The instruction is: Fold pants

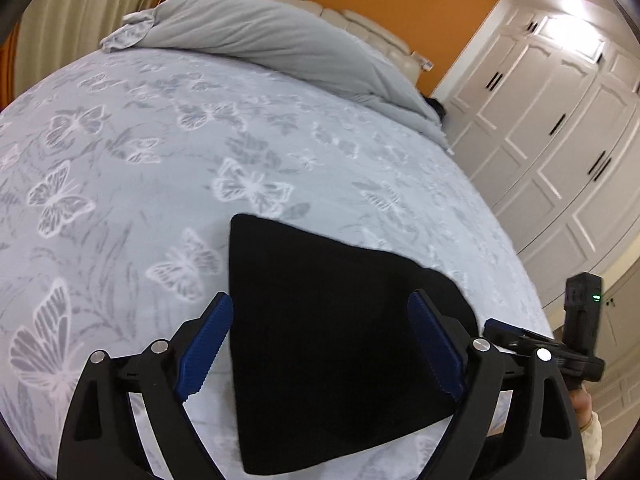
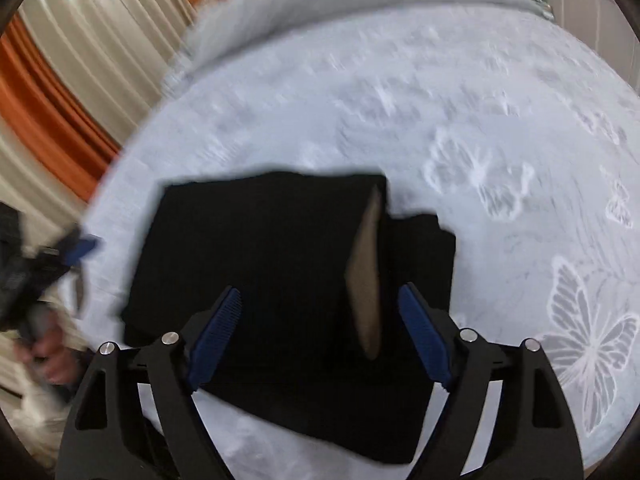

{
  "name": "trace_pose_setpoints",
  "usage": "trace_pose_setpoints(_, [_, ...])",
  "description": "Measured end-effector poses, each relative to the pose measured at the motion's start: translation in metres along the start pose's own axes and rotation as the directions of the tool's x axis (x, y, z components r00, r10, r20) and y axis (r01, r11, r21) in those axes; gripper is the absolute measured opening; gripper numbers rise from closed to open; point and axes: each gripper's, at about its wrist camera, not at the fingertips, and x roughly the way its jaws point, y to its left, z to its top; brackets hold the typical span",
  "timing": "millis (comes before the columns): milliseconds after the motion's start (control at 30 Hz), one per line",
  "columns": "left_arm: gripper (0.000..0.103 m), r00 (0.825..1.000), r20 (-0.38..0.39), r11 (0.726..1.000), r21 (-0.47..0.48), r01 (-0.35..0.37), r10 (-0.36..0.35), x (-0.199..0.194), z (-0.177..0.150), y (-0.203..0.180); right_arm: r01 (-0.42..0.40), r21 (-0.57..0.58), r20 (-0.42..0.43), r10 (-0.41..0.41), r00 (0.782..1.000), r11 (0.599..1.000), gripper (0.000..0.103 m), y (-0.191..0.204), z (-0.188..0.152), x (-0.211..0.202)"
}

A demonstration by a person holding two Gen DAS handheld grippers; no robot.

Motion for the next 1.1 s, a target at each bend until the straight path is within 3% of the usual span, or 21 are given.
trace_pose_setpoints(67, [0.086,1.0,-0.018,1.0,0.013,-0.021,0.021,0.005,-0.003,0.0,-0.026,0.004,-0.024,0.026,0.999,1.0,0.035,0.003,-0.002,0.005])
trace_pose_setpoints(133, [0.086,0.999,-0.032,0.999,0.033,-0.041,0.042,0.008,-0.005,-0.001,-0.192,0.011,0.026,0.192,0.981,0.981,0.017,0.018,0.003,-0.028])
trace_pose_setpoints(200, [0.086,0.998,-0.033,0.998,0.042,-0.044,0.045,0.007,-0.005,0.0,-0.33,0.043,0.095,0.325,0.941,0.943,0.013,0.016,0.004,-0.065])
trace_pose_setpoints(233, [0.086,0.999,-0.029,0.998,0.042,-0.041,0.042,0.006,-0.005,0.0,-0.331,0.045,0.109,0.324,0.94,0.943,0.013,0.012,0.003,-0.072])
trace_pose_setpoints(300, [0.086,0.998,-0.029,0.997,0.044,-0.056,0.058,0.006,-0.005,0.002,-0.159,0.041,0.067,0.156,0.985,0.986,0.021,-0.007,-0.003,-0.069])
trace_pose_setpoints(333, [0.086,0.997,-0.037,0.996,0.046,-0.071,0.072,0.008,-0.005,0.003,0.032,0.035,0.007,-0.033,0.999,0.999,0.021,-0.022,-0.01,-0.053])
trace_pose_setpoints(367, [0.086,0.995,-0.053,0.995,0.051,-0.086,0.088,0.012,-0.006,0.003,0.23,0.04,-0.048,-0.228,0.972,0.972,0.022,-0.037,-0.018,-0.039])
trace_pose_setpoints(400, [0.086,0.992,-0.07,0.994,0.055,-0.099,0.103,0.016,-0.006,0.003,0.264,0.06,-0.077,-0.259,0.963,0.963,0.022,-0.048,-0.024,-0.033])
trace_pose_setpoints(467, [0.086,0.986,-0.108,0.991,0.055,-0.123,0.128,0.024,-0.009,0.005,0.118,0.161,-0.027,-0.116,0.993,0.98,0.022,-0.057,-0.028,-0.045])
trace_pose_setpoints(533, [0.086,0.983,-0.131,0.991,0.05,-0.126,0.132,0.029,-0.012,0.005,0.04,0.154,0.047,-0.048,0.998,0.987,0.026,-0.05,-0.023,-0.06])
trace_pose_setpoints(600, [0.086,0.979,-0.136,0.988,0.051,-0.148,0.153,0.032,-0.015,0.005,-0.021,0.123,0.103,0.008,0.995,0.992,0.078,-0.039,-0.015,-0.066])
trace_pose_setpoints(667, [0.086,0.969,-0.163,0.983,0.043,-0.181,0.186,0.041,-0.02,0.008,-0.055,0.099,0.098,0.045,0.994,0.994,0.082,-0.033,-0.007,-0.059])
trace_pose_setpoints(767, [0.086,0.965,-0.22,0.989,-0.01,-0.151,0.145,0.053,-0.024,0.015,-0.132,0.102,-0.012,0.134,0.991,0.986,0.067,-0.025,-0.001,-0.019])
trace_pose_setpoints(833, [0.086,0.963,-0.238,0.99,-0.037,-0.139,0.126,0.057,-0.026,0.019,-0.087,0.088,-0.036,0.09,0.995,0.992,0.061,-0.02,-0.005,-0.003])
trace_pose_setpoints(900, [0.086,0.964,-0.227,0.989,-0.028,-0.145,0.135,0.056,-0.026,0.019,-0.078,0.035,-0.039,0.08,0.996,0.996,0.02,-0.008,-0.008,-0.009])
trace_pose_setpoints(933, [0.086,0.965,-0.221,0.988,-0.023,-0.15,0.141,0.055,-0.025,0.019,-0.136,0.051,-0.026,0.137,0.99,0.989,0.015,-0.007,-0.007,-0.02])
trace_pose_setpoints(967, [0.086,0.966,-0.217,0.988,-0.023,-0.151,0.143,0.053,-0.024,0.02,-0.232,0.066,0.004,0.233,0.973,0.97,0.014,-0.003,-0.004,-0.039])
trace_pose_setpoints(1033, [0.086,0.967,-0.217,0.989,-0.032,-0.142,0.132,0.05,-0.023,0.023,-0.343,0.067,0.053,0.34,0.939,0.937,0.014,-0.005,-0.008,-0.072])
trace_pose_setpoints(1067, [0.086,0.968,-0.217,0.989,-0.036,-0.14,0.13,0.048,-0.023,0.025,-0.347,0.072,0.06,0.344,0.937,0.935,0.014,-0.009,-0.011,-0.079])
trace_pose_setpoints(1100, [0.086,0.968,-0.215,0.989,-0.037,-0.143,0.132,0.047,-0.023,0.025,-0.299,0.083,0.04,0.296,0.954,0.951,0.015,-0.017,-0.014,-0.075])
